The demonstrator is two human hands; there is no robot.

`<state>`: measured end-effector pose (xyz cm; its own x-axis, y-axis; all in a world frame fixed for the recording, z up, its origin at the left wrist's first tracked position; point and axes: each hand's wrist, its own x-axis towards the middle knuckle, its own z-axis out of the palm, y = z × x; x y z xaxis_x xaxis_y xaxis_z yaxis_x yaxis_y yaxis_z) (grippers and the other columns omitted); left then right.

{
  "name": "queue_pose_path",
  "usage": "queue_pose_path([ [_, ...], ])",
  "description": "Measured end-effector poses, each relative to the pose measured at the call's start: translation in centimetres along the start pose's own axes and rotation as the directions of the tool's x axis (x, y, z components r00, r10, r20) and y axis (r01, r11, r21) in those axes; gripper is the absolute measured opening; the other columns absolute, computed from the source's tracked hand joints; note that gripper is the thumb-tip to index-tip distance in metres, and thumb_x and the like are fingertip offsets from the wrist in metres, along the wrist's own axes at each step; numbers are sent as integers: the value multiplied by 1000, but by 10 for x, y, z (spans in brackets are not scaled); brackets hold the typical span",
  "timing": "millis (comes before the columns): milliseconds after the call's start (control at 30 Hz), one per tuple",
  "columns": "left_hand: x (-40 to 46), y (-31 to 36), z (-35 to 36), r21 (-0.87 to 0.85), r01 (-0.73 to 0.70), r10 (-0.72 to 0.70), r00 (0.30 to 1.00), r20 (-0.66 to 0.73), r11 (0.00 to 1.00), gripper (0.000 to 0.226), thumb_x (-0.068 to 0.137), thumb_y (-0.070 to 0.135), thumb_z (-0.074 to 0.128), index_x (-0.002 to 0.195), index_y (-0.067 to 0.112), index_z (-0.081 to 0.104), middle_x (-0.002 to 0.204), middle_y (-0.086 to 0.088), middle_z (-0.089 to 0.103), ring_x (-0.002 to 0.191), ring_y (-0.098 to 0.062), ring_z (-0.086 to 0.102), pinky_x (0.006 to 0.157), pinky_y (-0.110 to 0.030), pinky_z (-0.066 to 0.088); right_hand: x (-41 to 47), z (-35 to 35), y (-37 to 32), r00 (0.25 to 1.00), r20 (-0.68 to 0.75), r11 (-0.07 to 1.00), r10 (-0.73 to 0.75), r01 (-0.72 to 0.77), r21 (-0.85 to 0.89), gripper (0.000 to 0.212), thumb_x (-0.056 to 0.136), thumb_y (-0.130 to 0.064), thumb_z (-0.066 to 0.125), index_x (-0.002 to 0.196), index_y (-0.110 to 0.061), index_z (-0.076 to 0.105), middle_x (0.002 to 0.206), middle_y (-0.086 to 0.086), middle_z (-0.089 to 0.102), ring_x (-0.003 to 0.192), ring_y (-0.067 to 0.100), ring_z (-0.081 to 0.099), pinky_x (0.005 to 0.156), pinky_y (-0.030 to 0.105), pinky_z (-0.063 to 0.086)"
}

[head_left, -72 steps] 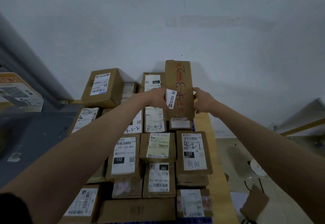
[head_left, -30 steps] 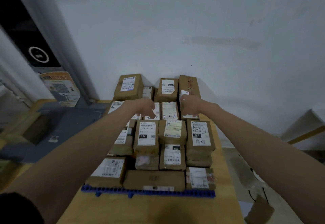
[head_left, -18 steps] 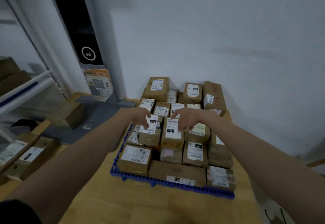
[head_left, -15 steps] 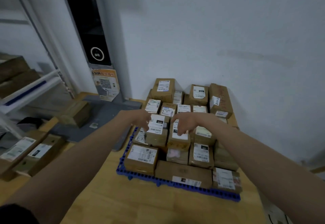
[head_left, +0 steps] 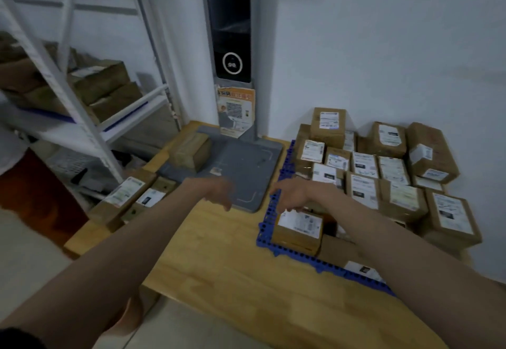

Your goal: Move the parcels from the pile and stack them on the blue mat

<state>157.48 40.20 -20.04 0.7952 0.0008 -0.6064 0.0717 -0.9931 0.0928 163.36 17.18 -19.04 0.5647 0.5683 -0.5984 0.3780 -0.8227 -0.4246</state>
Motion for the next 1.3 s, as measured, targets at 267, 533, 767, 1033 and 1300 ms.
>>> queue_pose_path([
  [267, -18, -92, 36, -188, 122, -117, 992, 35, 975, 67, 85, 38, 71, 143, 27, 41, 134, -2, 54, 114, -22, 57, 95, -34, 50, 56, 35, -76, 996, 78, 999, -36, 36, 9, 61, 92, -28, 64, 146, -23, 35, 115, 0, 53, 91, 17, 64, 70, 29, 55],
  [533, 5, -145, 57, -246, 168, -154, 985, 74, 955, 64, 87, 37, 69, 143, 23, 42, 142, -2, 44, 117, -25, 55, 96, -35, 50, 129, 57, -102, 988, 140, 998, -58, 60, -9, 57, 91, -27, 62, 143, -23, 39, 114, 3, 54, 91, 18, 61, 68, 26, 52],
  [767, 22, -202, 84, -153, 239, -221, 967, 123, 959, 61, 92, 41, 61, 143, 15, 42, 147, -8, 41, 129, -28, 45, 103, -40, 44, 199, 76, -127, 984, 144, 994, -107, 104, 23, 52, 88, -28, 60, 138, -22, 45, 103, 1, 50, 78, 14, 58, 54, 23, 45],
  [1033, 31, -254, 104, -248, 360, -363, 931, 33, 899, 60, 91, 36, 62, 139, 6, 44, 138, -13, 50, 124, -27, 50, 93, -30, 42, 243, 98, -151, 975, 193, 990, -105, 86, 108, 52, 88, -26, 59, 139, -21, 46, 115, 2, 53, 86, 15, 60, 56, 21, 46],
  [1300, 74, -309, 107, -300, 345, -359, 933, 11, 889, 61, 81, 30, 70, 135, 12, 48, 139, -10, 41, 122, -29, 48, 99, -44, 47, 275, 121, -181, 975, 219, 969, -30, -26, 247, 49, 89, -26, 59, 136, -18, 48, 113, 9, 63, 89, 18, 62, 60, 24, 51],
])
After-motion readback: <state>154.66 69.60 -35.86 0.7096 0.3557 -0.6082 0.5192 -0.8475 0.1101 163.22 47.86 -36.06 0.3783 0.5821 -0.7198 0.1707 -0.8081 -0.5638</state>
